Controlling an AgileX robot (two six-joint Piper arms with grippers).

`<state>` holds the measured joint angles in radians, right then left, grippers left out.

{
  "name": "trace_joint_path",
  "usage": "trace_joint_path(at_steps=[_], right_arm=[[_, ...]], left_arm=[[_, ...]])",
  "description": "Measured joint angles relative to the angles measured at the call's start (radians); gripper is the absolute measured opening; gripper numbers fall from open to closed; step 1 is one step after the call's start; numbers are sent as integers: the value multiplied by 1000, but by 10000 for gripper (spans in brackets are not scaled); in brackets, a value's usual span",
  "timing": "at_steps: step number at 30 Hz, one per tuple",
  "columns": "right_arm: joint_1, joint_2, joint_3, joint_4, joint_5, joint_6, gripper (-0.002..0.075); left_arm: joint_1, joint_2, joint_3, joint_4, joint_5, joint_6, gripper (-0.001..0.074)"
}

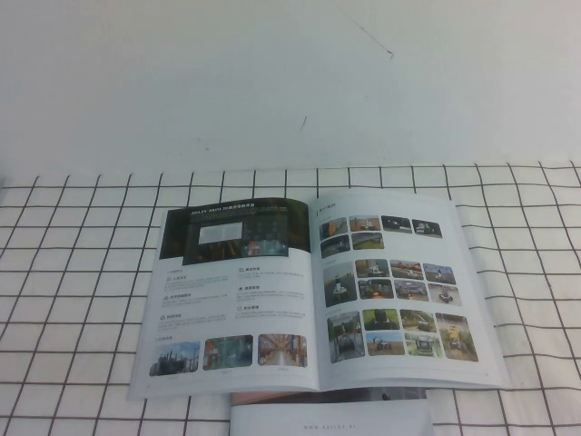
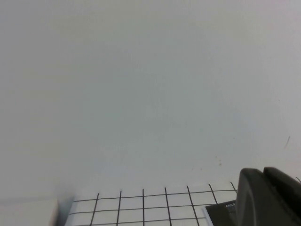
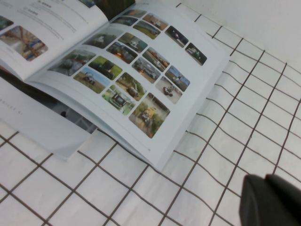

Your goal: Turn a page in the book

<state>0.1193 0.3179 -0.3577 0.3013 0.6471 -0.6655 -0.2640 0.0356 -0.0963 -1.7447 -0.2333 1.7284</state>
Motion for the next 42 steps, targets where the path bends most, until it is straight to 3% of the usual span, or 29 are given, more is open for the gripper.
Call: trace_joint_path(at_steps=[7, 10, 17, 20, 23, 27, 42], right_arm=[[0, 0, 0, 2, 0, 0, -1], [0, 0, 0, 2, 0, 0, -1], [0, 0, 0, 2, 0, 0, -1], [0, 0, 0, 4, 0, 0, -1], [0, 0, 0, 9, 0, 0, -1], [0, 0, 0, 9, 0, 0, -1], [0, 0, 0, 9, 4, 0, -1]], left_arm=[[4, -45, 26, 24, 14, 14, -2], [4, -45, 46, 237, 45, -96, -2], [17, -45, 118, 1188, 113, -1072, -2], [63, -45, 118, 1402, 242, -1334, -2], [138, -46, 121, 1504, 412, -1524, -2], [205, -46, 124, 1559, 536, -1641, -2], [169, -46, 122, 1582, 551, -1662, -2]])
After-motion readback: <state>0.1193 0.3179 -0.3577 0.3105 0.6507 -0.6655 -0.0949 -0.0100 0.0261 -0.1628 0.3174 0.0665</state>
